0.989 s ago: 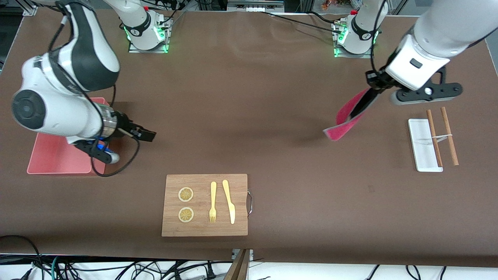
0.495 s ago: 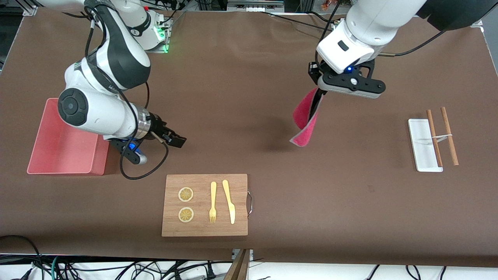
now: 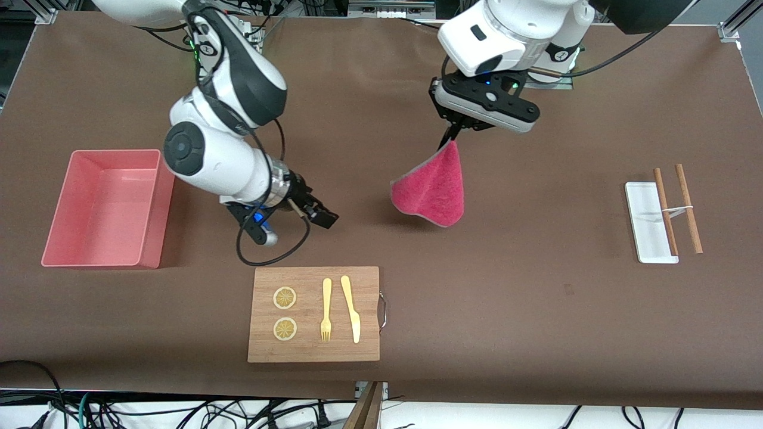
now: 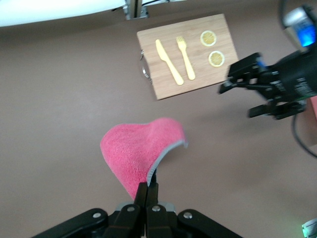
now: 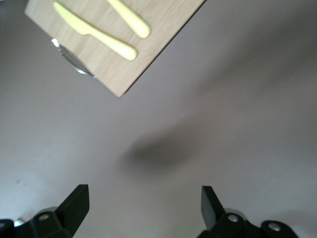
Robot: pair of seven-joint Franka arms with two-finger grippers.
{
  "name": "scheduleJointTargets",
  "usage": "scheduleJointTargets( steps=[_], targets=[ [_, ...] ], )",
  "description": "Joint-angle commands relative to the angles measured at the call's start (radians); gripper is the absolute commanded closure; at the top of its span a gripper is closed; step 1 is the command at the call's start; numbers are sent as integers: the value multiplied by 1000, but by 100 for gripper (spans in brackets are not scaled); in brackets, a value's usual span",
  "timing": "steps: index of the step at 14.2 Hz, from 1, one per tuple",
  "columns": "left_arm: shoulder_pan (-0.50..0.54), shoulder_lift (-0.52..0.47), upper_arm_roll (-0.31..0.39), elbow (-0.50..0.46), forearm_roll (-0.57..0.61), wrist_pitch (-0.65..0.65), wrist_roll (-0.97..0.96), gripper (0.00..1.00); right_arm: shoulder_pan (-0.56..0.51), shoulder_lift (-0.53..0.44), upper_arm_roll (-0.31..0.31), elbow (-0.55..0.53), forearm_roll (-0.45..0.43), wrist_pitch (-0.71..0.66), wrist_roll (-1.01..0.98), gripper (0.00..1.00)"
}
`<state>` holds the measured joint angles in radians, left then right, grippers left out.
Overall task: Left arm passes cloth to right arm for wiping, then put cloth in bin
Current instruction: 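Carry the cloth to mid-table with the left gripper while the right gripper approaches, then grasp the hanging end of the cloth with the right gripper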
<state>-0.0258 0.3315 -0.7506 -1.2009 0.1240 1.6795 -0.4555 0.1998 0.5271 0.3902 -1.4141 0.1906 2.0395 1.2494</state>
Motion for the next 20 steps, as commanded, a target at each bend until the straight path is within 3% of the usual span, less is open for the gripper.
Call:
scheduleJointTargets(
  steps=[1, 6, 20],
  targets=[
    [-49, 12, 10, 27, -1, 12, -12, 100, 1, 25, 27, 66, 33, 5, 57, 0],
    [-51, 11, 11, 24, 0, 11, -12, 100, 3, 27, 70, 81, 62, 5, 123, 0],
    [-51, 12, 13, 24, 0, 11, -11, 100, 76, 105, 98, 77, 101, 67, 150, 0]
  ],
)
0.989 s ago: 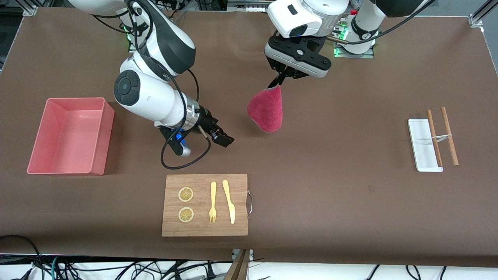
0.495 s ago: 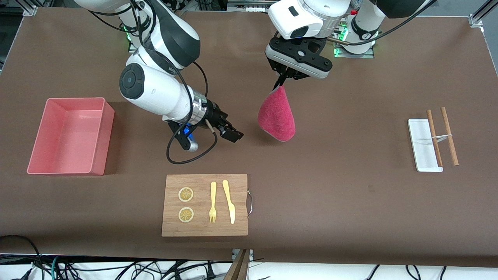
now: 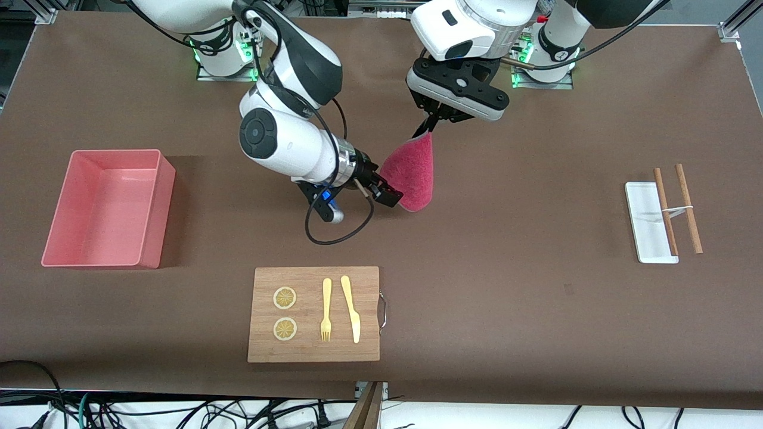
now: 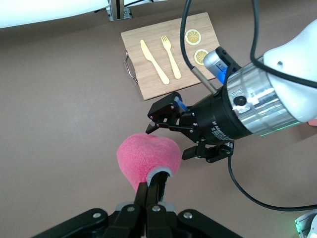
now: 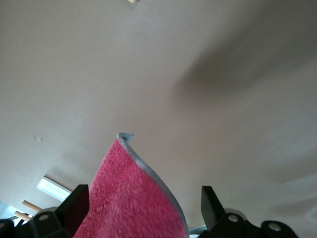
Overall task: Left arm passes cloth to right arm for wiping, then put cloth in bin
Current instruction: 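Grasp the hanging end of the cloth with the right gripper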
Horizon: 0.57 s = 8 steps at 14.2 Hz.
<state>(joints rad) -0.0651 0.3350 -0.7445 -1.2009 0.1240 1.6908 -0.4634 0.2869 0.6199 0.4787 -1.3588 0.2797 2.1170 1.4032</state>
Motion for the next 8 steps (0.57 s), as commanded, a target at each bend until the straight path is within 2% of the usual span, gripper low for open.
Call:
scheduleJointTargets(
  steps=[1, 5, 8],
  targets=[
    [-12, 9, 7, 21, 0, 0, -3, 100, -12, 17, 8, 12, 7, -14, -9, 0],
    [-12, 9, 8, 21, 0, 0, -3, 100, -17, 44, 8, 4, 22, -14, -30, 0],
    [-12, 10, 8, 21, 0, 0, -1, 100, -58, 50, 8, 1, 153, -17, -47, 0]
  ],
)
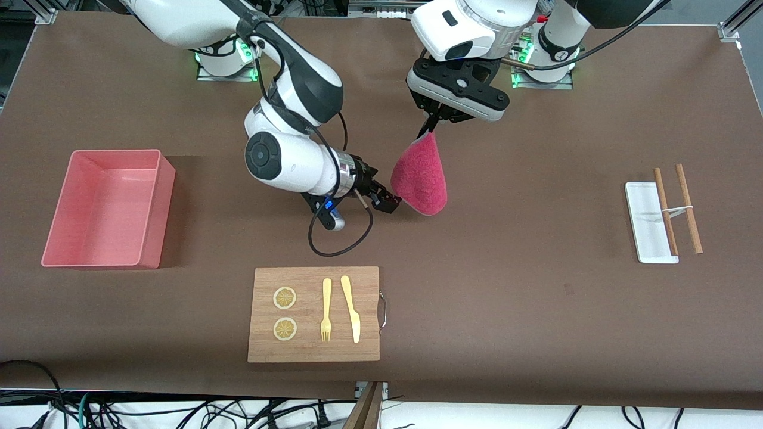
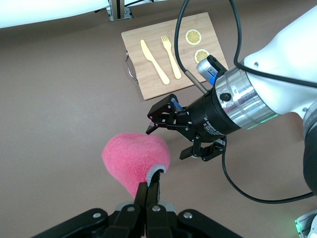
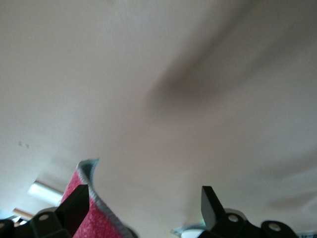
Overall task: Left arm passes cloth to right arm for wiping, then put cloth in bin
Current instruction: 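Grasp the hanging end of the cloth with the right gripper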
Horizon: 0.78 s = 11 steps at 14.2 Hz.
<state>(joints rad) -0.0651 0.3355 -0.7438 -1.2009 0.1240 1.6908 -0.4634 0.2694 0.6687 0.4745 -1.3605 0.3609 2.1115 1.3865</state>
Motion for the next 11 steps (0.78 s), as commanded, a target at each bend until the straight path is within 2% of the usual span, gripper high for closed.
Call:
scheduleJointTargets(
  steps=[1, 2, 5, 8, 11],
  targets=[
    [-12, 8, 7, 21, 0, 0, -1, 100, -51, 2, 13, -9, 85, -16, -50, 0],
    [-12, 8, 7, 21, 0, 0, -1, 100, -61, 2, 13, -20, 101, -30, -79, 0],
    [-12, 10, 7, 21, 0, 0, -1, 100, -93, -1, 13, -52, 220, -36, -133, 0],
    [-13, 10, 7, 20, 0, 0, -1, 100, -119, -6, 13, -64, 378, -31, -158, 0],
    [-13, 10, 7, 18, 0, 0, -1, 100, -142, -35, 13, -135, 489, -25, -260, 0]
  ],
)
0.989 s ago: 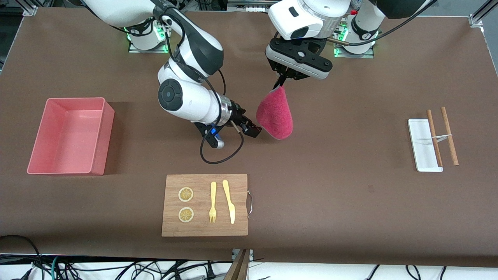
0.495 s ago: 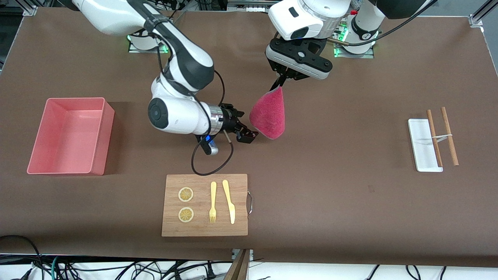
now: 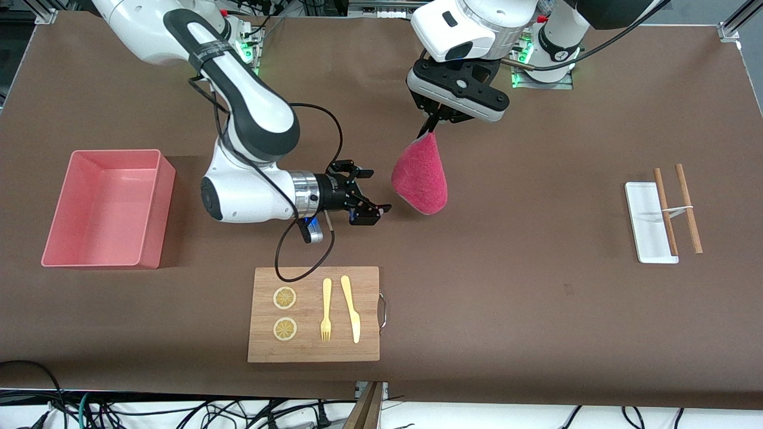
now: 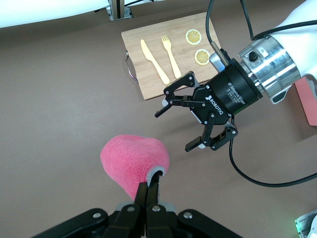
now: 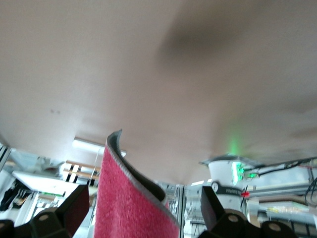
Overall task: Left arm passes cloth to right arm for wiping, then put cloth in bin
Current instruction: 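Grasp the hanging end of the cloth with the right gripper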
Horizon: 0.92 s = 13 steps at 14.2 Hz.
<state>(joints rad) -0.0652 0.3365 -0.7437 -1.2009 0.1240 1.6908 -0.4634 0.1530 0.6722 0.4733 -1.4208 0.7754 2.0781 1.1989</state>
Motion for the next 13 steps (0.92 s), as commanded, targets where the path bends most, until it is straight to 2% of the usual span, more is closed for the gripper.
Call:
scheduleJointTargets(
  steps=[1, 4, 9, 13],
  targets=[
    [-13, 9, 7, 18, 0, 0, -1, 100, -26, -46, 13, -104, 118, 23, -115, 0],
    [-13, 9, 7, 20, 0, 1, 0, 100, -24, -72, 16, -202, 244, 115, -243, 0],
    [-13, 10, 7, 20, 0, 1, 0, 100, -24, -77, 18, -245, 425, 135, -354, 0],
    [-13, 10, 7, 18, 2, 1, 0, 100, -24, -75, 66, -251, 455, 190, -358, 0]
  ],
)
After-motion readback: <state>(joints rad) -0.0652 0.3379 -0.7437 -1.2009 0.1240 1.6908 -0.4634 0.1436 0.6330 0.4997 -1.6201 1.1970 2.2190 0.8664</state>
